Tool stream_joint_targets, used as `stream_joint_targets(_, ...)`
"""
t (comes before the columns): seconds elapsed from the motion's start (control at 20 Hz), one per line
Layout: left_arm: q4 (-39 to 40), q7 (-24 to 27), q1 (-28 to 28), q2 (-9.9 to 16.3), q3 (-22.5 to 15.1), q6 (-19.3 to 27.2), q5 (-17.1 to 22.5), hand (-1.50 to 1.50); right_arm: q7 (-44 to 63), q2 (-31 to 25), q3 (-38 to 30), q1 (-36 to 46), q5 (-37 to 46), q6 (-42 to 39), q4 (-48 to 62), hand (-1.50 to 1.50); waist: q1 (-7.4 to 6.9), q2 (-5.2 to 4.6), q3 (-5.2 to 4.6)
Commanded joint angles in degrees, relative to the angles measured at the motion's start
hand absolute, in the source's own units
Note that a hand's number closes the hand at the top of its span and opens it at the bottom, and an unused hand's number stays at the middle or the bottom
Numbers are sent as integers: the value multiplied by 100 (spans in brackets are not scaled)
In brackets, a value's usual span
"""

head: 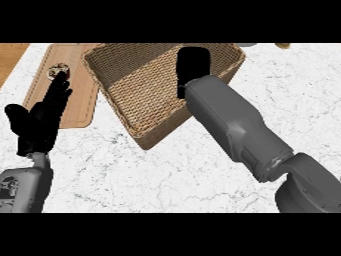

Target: Pick the eggplant from the placemat and place it in the basket

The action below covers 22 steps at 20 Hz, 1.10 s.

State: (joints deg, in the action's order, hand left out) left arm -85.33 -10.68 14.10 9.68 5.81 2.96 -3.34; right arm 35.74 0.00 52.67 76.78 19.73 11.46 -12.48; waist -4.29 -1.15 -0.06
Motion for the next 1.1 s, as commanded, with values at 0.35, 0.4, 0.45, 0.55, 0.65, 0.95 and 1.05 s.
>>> stream_joint_targets(0.35, 90, -45, 105, 204, 235, -124, 149, 0, -170, -1, -650, -152, -274, 1674, -311, -150, 79, 15, 8)
stream_joint_targets(0.4, 168, 59, 54, 145, 182, -66, 64, 0, -248, -1, -695, -223, -257, 1941, -345, -150, 155, 30, 7)
stream_joint_targets(0.45, 164, 132, 59, -65, 46, 114, -57, 0, -159, -1, -804, -137, -357, 1997, -470, -150, 134, 27, 6)
stream_joint_targets(0.55, 187, -23, 157, 178, 232, 66, -25, 0, -271, 0, -1145, 144, -539, 2128, -525, -150, 229, 60, 8)
stream_joint_targets(0.65, 232, 165, -72, 54, 171, 5, 32, 0, -412, -27, -1425, 61, -663, 2711, -442, -150, 214, 41, 7)
stream_joint_targets(0.95, 158, 217, -260, 141, 304, -2, 68, 0, -409, -403, -2105, -229, -1056, 3014, -957, -150, 422, 118, 6)
stream_joint_targets(1.05, 59, -64, -58, 208, 373, 50, 96, 0, -289, -395, -2241, -375, -1154, 3157, -1370, -150, 521, 161, 9)
